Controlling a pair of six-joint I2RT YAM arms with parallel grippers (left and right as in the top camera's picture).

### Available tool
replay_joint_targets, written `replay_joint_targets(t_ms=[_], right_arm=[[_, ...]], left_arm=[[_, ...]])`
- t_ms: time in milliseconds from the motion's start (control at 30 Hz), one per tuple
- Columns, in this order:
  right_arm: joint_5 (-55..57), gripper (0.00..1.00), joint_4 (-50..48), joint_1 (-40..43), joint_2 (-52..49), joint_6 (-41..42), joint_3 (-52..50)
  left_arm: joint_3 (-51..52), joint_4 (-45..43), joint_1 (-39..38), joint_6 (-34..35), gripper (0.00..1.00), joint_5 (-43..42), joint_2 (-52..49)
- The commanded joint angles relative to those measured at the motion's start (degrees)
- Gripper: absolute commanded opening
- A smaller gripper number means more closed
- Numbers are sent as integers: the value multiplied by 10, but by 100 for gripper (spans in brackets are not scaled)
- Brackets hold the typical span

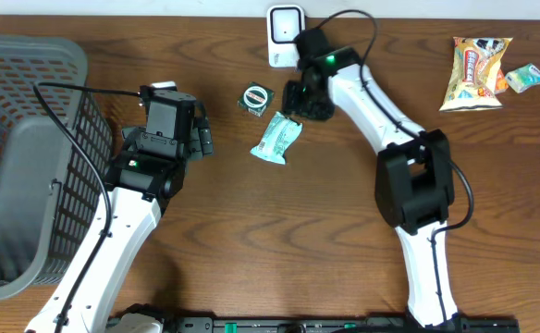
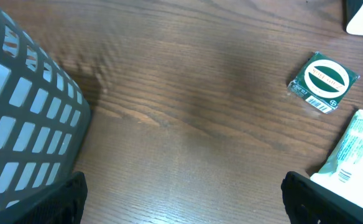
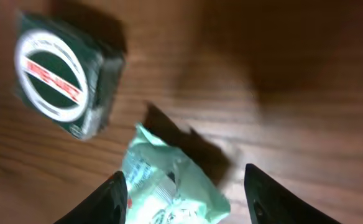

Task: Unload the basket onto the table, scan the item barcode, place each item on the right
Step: 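Regrasp the green wipes pack and lift it with right gripper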

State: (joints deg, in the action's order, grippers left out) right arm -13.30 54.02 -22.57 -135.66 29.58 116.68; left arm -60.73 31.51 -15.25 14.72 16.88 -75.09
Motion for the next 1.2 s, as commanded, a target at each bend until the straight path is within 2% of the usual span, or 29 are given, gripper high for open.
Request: replay_joint_targets(t_ms=[0, 100, 167, 300, 367, 600, 867, 1100, 1167], right_arm=[[-87, 56, -7, 12, -5, -27, 11], [-144, 58, 23, 18, -5, -48, 11], [-162, 64, 60, 19, -5, -60, 11], [-128, 93, 136, 19, -5, -78, 11], [-96, 99, 160, 17, -5, -78, 10], [-104, 99, 131, -7, -5, -71, -7], [-102, 97, 14, -27, -5, 50, -71], [-102, 73, -47, -25, -5, 70, -129], [-103, 61, -48, -25, -5, 55, -129]], left_arm=[[-2, 0, 2, -7, 98, 10, 3], [-2, 0, 2, -7, 98, 10, 3], [-2, 0, 2, -7, 98, 10, 3], [-2, 0, 2, -7, 98, 10, 3], [-2, 0, 2, -7, 98, 10, 3], [-2, 0, 2, -7, 97, 10, 3], [-2, 0, 2, -7, 98, 10, 3], [-2, 0, 2, -7, 98, 10, 3], [-2, 0, 2, -7, 98, 10, 3]])
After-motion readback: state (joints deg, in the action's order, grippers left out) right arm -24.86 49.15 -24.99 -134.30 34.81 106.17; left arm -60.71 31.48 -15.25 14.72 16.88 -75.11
